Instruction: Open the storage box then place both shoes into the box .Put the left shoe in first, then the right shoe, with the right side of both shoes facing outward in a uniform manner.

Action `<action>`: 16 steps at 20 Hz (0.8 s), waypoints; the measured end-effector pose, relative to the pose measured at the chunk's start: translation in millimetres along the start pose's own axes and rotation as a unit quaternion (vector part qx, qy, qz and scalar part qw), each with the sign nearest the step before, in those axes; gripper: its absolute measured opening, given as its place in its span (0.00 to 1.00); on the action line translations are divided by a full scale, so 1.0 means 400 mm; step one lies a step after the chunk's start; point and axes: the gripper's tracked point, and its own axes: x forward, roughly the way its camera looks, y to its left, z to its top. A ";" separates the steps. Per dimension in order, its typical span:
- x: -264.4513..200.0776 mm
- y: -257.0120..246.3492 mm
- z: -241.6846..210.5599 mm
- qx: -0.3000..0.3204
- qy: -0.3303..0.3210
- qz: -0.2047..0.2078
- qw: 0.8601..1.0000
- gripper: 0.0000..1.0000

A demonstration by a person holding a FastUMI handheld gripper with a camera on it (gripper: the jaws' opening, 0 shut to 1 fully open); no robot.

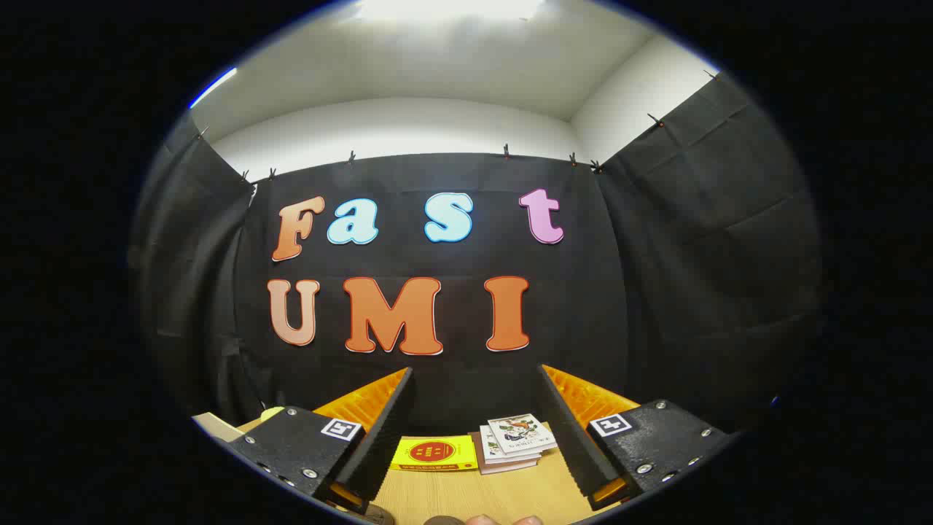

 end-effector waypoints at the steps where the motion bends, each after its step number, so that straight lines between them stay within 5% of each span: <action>1: -0.001 0.001 -0.001 -0.002 0.002 -0.001 1.000 0.98; 16: -0.001 0.098 -0.015 0.011 0.052 0.042 0.998 0.98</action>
